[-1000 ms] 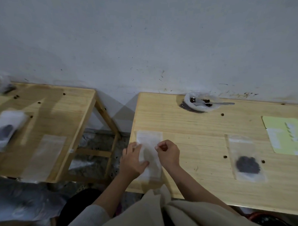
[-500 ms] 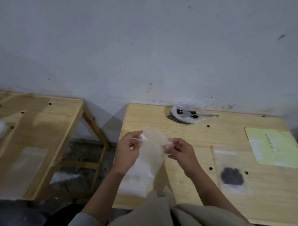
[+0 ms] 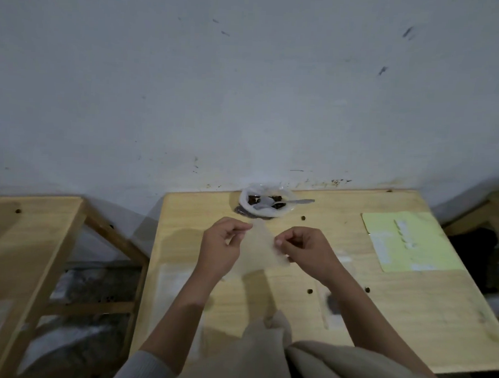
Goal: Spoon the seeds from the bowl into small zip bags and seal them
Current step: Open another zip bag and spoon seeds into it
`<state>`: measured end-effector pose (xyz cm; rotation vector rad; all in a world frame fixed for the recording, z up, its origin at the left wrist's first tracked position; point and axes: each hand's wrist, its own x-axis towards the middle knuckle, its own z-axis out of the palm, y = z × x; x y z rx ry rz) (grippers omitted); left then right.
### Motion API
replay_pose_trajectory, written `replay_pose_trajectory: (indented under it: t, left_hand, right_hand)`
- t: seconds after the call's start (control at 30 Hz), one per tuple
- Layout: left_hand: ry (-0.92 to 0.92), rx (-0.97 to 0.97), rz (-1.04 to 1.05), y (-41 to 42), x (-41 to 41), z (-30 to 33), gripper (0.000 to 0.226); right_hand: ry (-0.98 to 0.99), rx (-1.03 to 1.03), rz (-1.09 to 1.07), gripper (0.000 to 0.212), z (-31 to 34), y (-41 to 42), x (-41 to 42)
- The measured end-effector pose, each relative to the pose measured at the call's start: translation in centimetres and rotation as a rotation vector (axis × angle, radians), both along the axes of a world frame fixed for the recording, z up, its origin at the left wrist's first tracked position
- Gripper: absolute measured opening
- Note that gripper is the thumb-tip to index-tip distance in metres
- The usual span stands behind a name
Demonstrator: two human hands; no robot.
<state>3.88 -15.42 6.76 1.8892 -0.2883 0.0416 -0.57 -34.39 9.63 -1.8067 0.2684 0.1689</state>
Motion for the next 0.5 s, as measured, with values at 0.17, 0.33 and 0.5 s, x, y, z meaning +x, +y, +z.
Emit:
replay_pose_trajectory:
  t: [0.17,0.33,0.5]
  left_hand:
    - [0.036,0.040,-0.030,-1.0,0.1,0.1,0.034]
    - [-0.003,0.082,0.064,-2.0,-0.8,0.6,0.029]
    - [0.227,-0.080,-0.063,-3.7,-1.7,1.8,0.033]
  right_hand:
    - [0.005,-0.096,-0.024,0.013,-0.1,-0.7,0.1]
    - [0.003,-0.071,-0.166,0.012,-0.6,-0.5,0.3]
    - [0.001,-0.008,-0.109,0.011,-1.0,-0.1,0.0]
